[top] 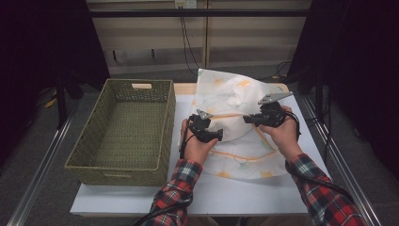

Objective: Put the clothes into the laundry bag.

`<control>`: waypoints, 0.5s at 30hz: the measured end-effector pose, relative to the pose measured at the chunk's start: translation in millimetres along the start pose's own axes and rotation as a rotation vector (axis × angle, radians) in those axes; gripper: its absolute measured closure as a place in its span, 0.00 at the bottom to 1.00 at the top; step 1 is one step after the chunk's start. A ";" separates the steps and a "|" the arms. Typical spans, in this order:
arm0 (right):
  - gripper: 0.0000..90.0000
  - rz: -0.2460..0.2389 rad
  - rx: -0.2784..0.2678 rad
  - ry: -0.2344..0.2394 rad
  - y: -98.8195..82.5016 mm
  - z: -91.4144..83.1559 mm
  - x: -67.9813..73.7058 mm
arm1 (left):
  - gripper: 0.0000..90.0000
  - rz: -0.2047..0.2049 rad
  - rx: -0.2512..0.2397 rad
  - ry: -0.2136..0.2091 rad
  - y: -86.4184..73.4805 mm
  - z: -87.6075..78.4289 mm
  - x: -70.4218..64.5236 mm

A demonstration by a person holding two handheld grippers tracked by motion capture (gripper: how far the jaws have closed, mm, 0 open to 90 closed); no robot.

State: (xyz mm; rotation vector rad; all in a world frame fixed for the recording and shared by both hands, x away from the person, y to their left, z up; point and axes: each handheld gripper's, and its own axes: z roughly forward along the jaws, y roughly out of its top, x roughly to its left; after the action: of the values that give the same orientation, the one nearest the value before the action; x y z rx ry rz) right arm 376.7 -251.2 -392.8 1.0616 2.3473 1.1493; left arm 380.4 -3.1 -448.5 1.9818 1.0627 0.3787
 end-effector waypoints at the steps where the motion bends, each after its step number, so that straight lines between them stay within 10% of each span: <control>1: 0.99 -0.003 -0.001 0.000 0.4 0.2 0.0 | 0.30 -0.005 -0.004 -0.018 0.7 -1.6 -1.2; 9: 0.99 -0.004 0.001 0.007 1.9 3.0 -0.1 | 0.45 -0.012 -0.018 -0.061 5.5 -11.8 -1.8; 15: 0.99 -0.001 0.003 0.004 2.6 2.6 -0.4 | 0.78 -0.039 0.032 -0.096 3.8 -14.3 -4.6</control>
State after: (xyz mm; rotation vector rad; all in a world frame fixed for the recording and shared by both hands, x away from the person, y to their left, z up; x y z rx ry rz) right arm 379.6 -249.1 -392.4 1.0605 2.3532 1.1484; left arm 371.3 -0.2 -436.3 1.9833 1.0509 0.2445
